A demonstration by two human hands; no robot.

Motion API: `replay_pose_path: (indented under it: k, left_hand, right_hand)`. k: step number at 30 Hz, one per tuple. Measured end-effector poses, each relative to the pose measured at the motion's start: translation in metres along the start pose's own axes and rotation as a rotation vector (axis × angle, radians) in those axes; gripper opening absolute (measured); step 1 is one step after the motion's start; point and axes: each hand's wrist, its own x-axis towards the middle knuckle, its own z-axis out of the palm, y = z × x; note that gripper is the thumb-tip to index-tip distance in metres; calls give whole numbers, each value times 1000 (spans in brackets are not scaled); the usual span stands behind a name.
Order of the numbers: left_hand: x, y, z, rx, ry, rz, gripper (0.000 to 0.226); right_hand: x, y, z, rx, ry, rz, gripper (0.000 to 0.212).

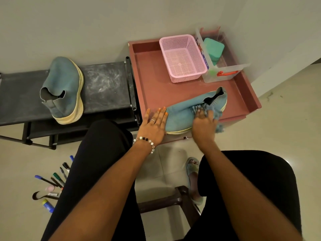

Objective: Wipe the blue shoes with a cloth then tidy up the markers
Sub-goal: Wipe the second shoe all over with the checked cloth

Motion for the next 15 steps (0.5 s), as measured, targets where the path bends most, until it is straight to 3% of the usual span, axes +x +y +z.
replay_pose_path:
  k: [3, 6, 8, 11, 15]
  left_hand:
    - [-1, 0, -3, 16, -7, 2, 56]
    - [-3, 0, -5, 49, -35, 11, 61]
    - [-3, 0, -6, 56, -32, 15, 60]
    - [-1, -1, -2, 34, -20, 14, 58]
    - [1, -2, -1, 24, -25, 18, 66]
  right_hand:
    - [-23, -60, 3, 150, -108, 99, 57]
    - [-36, -83, 12, 299, -142, 21, 61]
    - [-36, -65, 17, 395, -126, -171, 62]
    - [-20, -4, 20, 320, -169, -501, 75]
    - [5, 56, 2, 230, -89, -446, 68]
